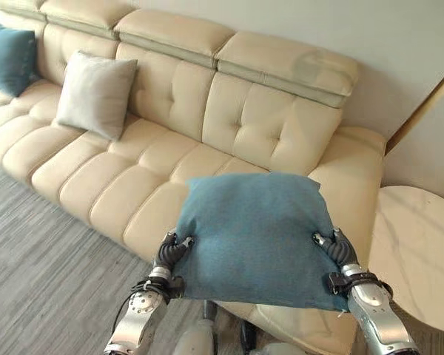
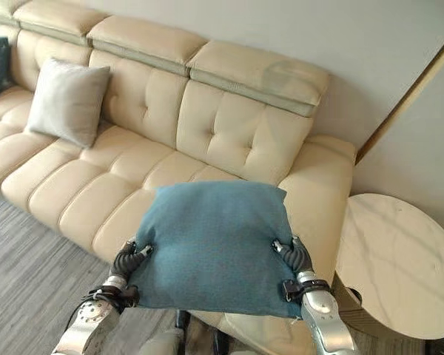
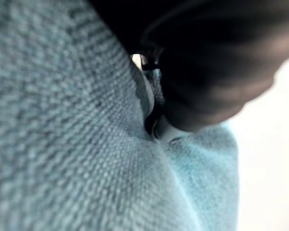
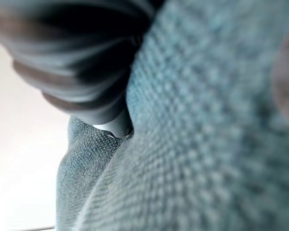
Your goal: Pick up all the scattered cushions and arrange them neatly on the sofa.
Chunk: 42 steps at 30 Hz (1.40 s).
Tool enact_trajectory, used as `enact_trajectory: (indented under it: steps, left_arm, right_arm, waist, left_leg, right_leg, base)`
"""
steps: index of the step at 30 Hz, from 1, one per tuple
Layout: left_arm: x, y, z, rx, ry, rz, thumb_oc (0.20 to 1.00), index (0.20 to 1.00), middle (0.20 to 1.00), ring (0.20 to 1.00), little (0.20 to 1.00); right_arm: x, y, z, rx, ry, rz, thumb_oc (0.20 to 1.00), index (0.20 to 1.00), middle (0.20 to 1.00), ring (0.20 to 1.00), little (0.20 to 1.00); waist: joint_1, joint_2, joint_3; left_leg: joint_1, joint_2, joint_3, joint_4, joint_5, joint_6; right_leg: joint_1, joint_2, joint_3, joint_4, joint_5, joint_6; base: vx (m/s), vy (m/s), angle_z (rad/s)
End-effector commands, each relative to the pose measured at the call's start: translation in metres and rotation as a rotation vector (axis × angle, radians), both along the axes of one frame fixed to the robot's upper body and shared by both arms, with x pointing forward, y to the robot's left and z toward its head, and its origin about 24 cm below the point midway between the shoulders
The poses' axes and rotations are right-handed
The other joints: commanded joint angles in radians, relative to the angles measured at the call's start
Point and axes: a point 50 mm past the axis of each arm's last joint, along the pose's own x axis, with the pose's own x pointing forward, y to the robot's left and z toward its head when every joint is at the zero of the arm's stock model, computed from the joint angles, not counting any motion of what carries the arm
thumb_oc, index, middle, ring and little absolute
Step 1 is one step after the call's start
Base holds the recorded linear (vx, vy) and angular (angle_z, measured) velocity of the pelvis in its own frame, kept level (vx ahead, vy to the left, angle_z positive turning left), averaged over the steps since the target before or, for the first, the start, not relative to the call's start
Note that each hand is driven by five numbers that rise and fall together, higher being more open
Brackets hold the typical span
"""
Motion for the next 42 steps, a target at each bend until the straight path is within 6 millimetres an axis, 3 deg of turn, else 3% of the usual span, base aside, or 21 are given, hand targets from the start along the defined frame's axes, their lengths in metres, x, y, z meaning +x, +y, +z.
enact_trajectory:
  steps: [1,5,6,11,13,16,17,19,21,23,24,25,28,30,34,37,39,40,41,42]
  left_arm:
    - [0.016,0.0,0.045,0.017,-0.242,-0.058,0.2,0.2,0.2,0.2,0.2]
    - [0.017,0.017,0.049,0.046,-0.255,0.012,0.2,0.2,0.2,0.2,0.2]
    - [0.015,0.022,0.05,0.05,-0.256,0.038,0.2,0.2,0.2,0.2,0.2]
    - [0.011,0.021,0.042,0.05,-0.226,0.035,0.2,0.2,0.2,0.2,0.2]
    - [0.011,0.02,0.042,0.049,-0.227,0.033,0.2,0.2,0.2,0.2,0.2]
    - [0.011,0.014,0.039,0.031,-0.218,0.018,0.2,0.2,0.2,0.2,0.2]
    - [0.012,0.012,0.041,0.031,-0.228,0.006,0.2,0.2,0.2,0.2,0.2]
    - [0.012,0.011,0.042,0.023,-0.231,0.008,0.2,0.2,0.2,0.2,0.2]
    - [0.012,0.01,0.041,0.017,-0.227,0.014,0.2,0.2,0.2,0.2,0.2]
    - [0.01,0.011,0.038,0.016,-0.214,0.021,0.2,0.2,0.2,0.2,0.2]
    - [0.012,0.01,0.041,0.018,-0.223,0.024,0.2,0.2,0.2,0.2,0.2]
    - [0.013,0.01,0.041,0.018,-0.224,0.024,0.2,0.2,0.2,0.2,0.2]
    - [0.016,0.005,0.043,0.015,-0.24,0.014,0.2,0.2,0.2,0.2,0.2]
    - [0.017,0.002,0.043,0.025,-0.238,-0.005,0.2,0.2,0.2,0.2,0.2]
    - [0.021,0.011,0.045,0.086,-0.242,-0.004,0.2,0.2,0.2,0.2,0.2]
    - [0.029,0.019,0.053,0.135,-0.273,0.029,0.2,0.2,0.2,0.2,0.2]
    - [0.042,0.022,0.067,0.172,-0.34,0.067,0.2,0.2,0.2,0.2,0.2]
    - [0.042,0.022,0.067,0.172,-0.341,0.068,0.2,0.2,0.2,0.2,0.2]
    - [0.048,0.021,0.074,0.185,-0.372,0.078,0.2,0.2,0.2,0.2,0.2]
    - [0.062,0.019,0.089,0.206,-0.443,0.097,0.2,0.2,0.2,0.2,0.2]
  right_arm:
    - [0.015,0.025,0.036,0.065,-0.216,0.07,0.2,0.2,0.2,0.2,0.2]
    - [0.021,0.041,0.037,0.106,-0.226,0.113,0.2,0.2,0.2,0.2,0.2]
    - [0.02,0.045,0.036,0.122,-0.223,0.12,0.2,0.2,0.2,0.2,0.2]
    - [0.019,0.043,0.032,0.111,-0.199,0.136,0.2,0.2,0.2,0.2,0.2]
    - [0.019,0.042,0.031,0.113,-0.198,0.128,0.2,0.2,0.2,0.2,0.2]
    - [0.015,0.033,0.03,0.097,-0.194,0.096,0.2,0.2,0.2,0.2,0.2]
    - [0.016,0.028,0.031,0.081,-0.199,0.084,0.2,0.2,0.2,0.2,0.2]
    - [0.016,0.026,0.033,0.076,-0.2,0.08,0.2,0.2,0.2,0.2,0.2]
    - [0.016,0.025,0.031,0.063,-0.189,0.079,0.2,0.2,0.2,0.2,0.2]
    - [0.018,0.023,0.031,0.041,-0.184,0.071,0.2,0.2,0.2,0.2,0.2]
    - [0.02,0.022,0.031,0.035,-0.185,0.059,0.2,0.2,0.2,0.2,0.2]
    - [0.02,0.022,0.031,0.034,-0.185,0.059,0.2,0.2,0.2,0.2,0.2]
    - [0.02,0.02,0.029,0.021,-0.18,0.041,0.2,0.2,0.2,0.2,0.2]
    - [0.019,0.022,0.025,0.044,-0.163,0.033,0.2,0.2,0.2,0.2,0.2]
    - [0.025,0.031,0.025,0.066,-0.171,0.031,0.2,0.2,0.2,0.2,0.2]
    - [0.038,0.043,0.041,0.058,-0.244,0.046,0.2,0.2,0.2,0.2,0.2]
    - [0.055,0.055,0.067,0.028,-0.358,0.057,0.2,0.2,0.2,0.2,0.2]
    - [0.055,0.055,0.067,0.028,-0.359,0.057,0.2,0.2,0.2,0.2,0.2]
    - [0.061,0.061,0.079,0.017,-0.417,0.063,0.2,0.2,0.2,0.2,0.2]
    - [0.073,0.075,0.104,-0.001,-0.521,0.077,0.2,0.2,0.2,0.2,0.2]
  waist:
    - [0.025,-0.066,-0.052]
    - [0.051,-0.069,-0.049]
    - [0.058,-0.066,-0.052]
    - [0.051,-0.087,-0.069]
    - [0.05,-0.089,-0.068]
    - [0.047,-0.09,-0.052]
    - [0.052,-0.093,-0.029]
    - [0.055,-0.088,-0.026]
    - [0.057,-0.086,-0.026]
    - [0.06,-0.089,-0.035]
    - [0.068,-0.085,-0.038]
    - [0.068,-0.086,-0.038]
    - [0.078,-0.068,-0.033]
    - [0.061,-0.055,-0.039]
    - [0.061,-0.057,-0.038]
    - [0.061,-0.056,-0.036]
    - [0.058,-0.052,-0.033]
    - [0.059,-0.052,-0.035]
    - [0.058,-0.05,-0.036]
    - [0.058,-0.045,-0.032]
  left_leg:
    - [-0.004,-0.032,0.049,0.085,-0.086,-0.013]
    - [0.035,-0.002,0.122,0.099,-0.116,0.006]
    - [0.057,0.008,0.151,0.087,-0.118,0.007]
    - [0.132,-0.052,0.189,0.034,-0.126,0.003]
    - [0.138,-0.056,0.189,0.042,-0.137,0.002]
    - [0.121,-0.067,0.162,0.126,-0.136,-0.022]
    - [0.058,-0.06,0.151,0.267,-0.108,-0.057]
    - [0.029,-0.047,0.14,0.319,-0.119,-0.061]
    - [0.002,-0.025,0.133,0.335,-0.149,-0.043]
    - [-0.007,0.008,0.13,0.274,-0.178,-0.028]
    - [-0.021,0.035,0.099,0.186,-0.137,-0.041]
    - [-0.017,0.034,0.099,0.179,-0.134,-0.042]
    - [-0.025,0.038,0.013,0.123,-0.1,-0.062]
    - [0.001,0.037,0.019,0.092,-0.096,-0.06]
    - [-0.004,0.021,0.059,0.107,-0.113,-0.038]
    - [-0.034,0.026,0.101,0.11,-0.12,-0.026]
    - [-0.082,0.02,0.131,0.111,-0.121,-0.017]
    - [-0.086,0.021,0.131,0.112,-0.122,-0.017]
    - [-0.107,0.019,0.14,0.112,-0.12,-0.017]
    - [-0.139,0.017,0.151,0.117,-0.124,-0.015]
  right_leg:
    - [-0.051,-0.165,-0.002,0.091,-0.042,0.167]
    - [-0.094,-0.2,-0.061,0.168,-0.012,0.182]
    - [-0.109,-0.223,-0.148,0.204,0.0,0.179]
    - [-0.127,-0.129,-0.254,0.095,0.004,0.158]
    - [-0.111,-0.13,-0.265,0.063,0.001,0.158]
    - [-0.09,-0.112,-0.221,0.044,0.004,0.135]
    - [-0.075,-0.126,-0.227,0.035,0.008,0.123]
    - [-0.068,-0.127,-0.231,0.03,0.003,0.116]
    - [-0.059,-0.135,-0.232,0.023,-0.004,0.121]
    - [-0.049,-0.15,-0.224,0.017,-0.014,0.131]
    - [-0.045,-0.155,-0.215,0.016,-0.019,0.141]
    - [-0.045,-0.156,-0.216,0.017,-0.02,0.141]
    - [-0.035,-0.164,-0.198,0.026,-0.042,0.144]
    - [-0.033,-0.181,-0.193,0.034,-0.047,0.152]
    - [-0.078,-0.222,-0.151,0.047,-0.015,0.173]
    - [-0.131,-0.236,-0.122,0.037,0.024,0.187]
    - [-0.192,-0.243,-0.1,0.018,0.064,0.196]
    - [-0.195,-0.243,-0.099,0.019,0.064,0.196]
    - [-0.217,-0.243,-0.095,0.011,0.075,0.198]
    - [-0.249,-0.245,-0.091,0.002,0.09,0.199]
  base:
    - [0.19,0.398,-0.86]
    - [0.05,0.213,-0.92]
    - [0.06,0.194,-0.97]
    - [0.14,0.159,-0.43]
    - [0.09,0.031,-0.08]
    - [0.09,0.041,0.29]
    - [0.04,0.05,0.55]
    - [0.04,0.058,0.57]
    - [0.07,0.074,0.1]
    - [0.14,0.142,0.07]
    - [0.14,0.16,0.13]
    - [0.14,0.19,0.02]
    - [0.1,0.208,-0.28]
    - [0.13,0.271,-0.52]
    - [0.04,0.19,-0.29]
    - [-0.09,0.1,-0.56]
    - [-0.11,0.07,-0.57]
    - [-0.08,0.036,-0.27]
    - [-0.09,0.036,-0.26]
    - [-0.1,0.036,-0.2]
